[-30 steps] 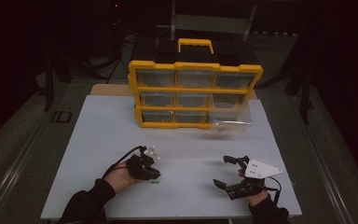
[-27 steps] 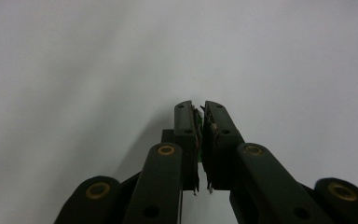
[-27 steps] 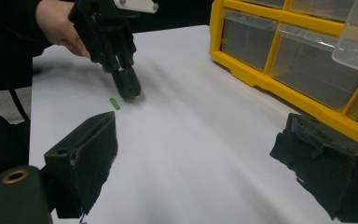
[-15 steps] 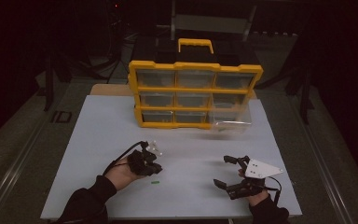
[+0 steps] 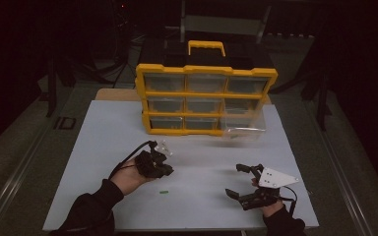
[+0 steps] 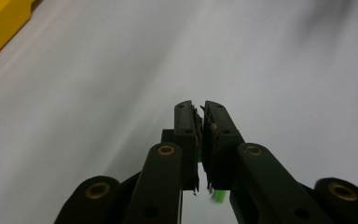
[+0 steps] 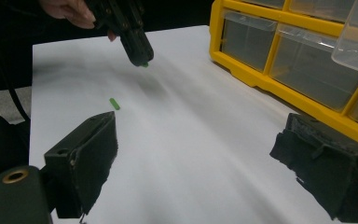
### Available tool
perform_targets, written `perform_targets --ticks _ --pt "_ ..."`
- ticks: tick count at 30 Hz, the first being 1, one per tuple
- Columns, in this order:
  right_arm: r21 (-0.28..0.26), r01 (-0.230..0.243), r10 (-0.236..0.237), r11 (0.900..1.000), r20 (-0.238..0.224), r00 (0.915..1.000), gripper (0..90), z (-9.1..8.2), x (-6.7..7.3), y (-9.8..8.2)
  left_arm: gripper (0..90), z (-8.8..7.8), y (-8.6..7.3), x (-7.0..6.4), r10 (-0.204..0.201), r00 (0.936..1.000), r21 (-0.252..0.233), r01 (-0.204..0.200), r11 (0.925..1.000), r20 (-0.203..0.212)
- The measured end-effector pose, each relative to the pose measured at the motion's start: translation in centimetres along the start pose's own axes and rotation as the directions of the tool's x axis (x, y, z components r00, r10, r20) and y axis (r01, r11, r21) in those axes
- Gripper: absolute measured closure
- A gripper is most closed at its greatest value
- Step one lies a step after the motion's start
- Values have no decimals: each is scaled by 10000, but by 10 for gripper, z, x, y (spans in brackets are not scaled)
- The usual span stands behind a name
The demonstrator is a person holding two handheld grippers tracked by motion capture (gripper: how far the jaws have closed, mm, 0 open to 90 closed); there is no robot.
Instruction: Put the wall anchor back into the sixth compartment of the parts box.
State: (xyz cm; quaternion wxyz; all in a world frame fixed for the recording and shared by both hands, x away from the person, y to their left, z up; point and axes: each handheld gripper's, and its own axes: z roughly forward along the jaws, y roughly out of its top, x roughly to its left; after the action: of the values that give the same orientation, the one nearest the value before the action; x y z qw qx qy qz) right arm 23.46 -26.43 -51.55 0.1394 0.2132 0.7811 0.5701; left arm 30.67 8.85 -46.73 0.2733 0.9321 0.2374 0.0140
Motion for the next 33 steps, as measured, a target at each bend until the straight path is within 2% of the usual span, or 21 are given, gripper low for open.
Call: perform_targets --ticks 13,20,23,33 --pt "-20 -18 18 10000 23 10000 107 0 -1 0 836 -19 24 -2 396 9989 -132 -399 9991 -267" --pt "-13 -30 30 10000 12 10000 108 0 -1 0 836 -29 38 -4 534 9984 -215 -538 9983 -198" --pt "-21 -36 36 10000 12 10000 108 -1 -1 0 836 -35 43 -4 498 9987 -472 -503 9976 -112" --pt "37 11 -11 10000 -7 10000 107 0 0 0 836 -52 60 -5 764 9967 -453 -776 9960 -266"
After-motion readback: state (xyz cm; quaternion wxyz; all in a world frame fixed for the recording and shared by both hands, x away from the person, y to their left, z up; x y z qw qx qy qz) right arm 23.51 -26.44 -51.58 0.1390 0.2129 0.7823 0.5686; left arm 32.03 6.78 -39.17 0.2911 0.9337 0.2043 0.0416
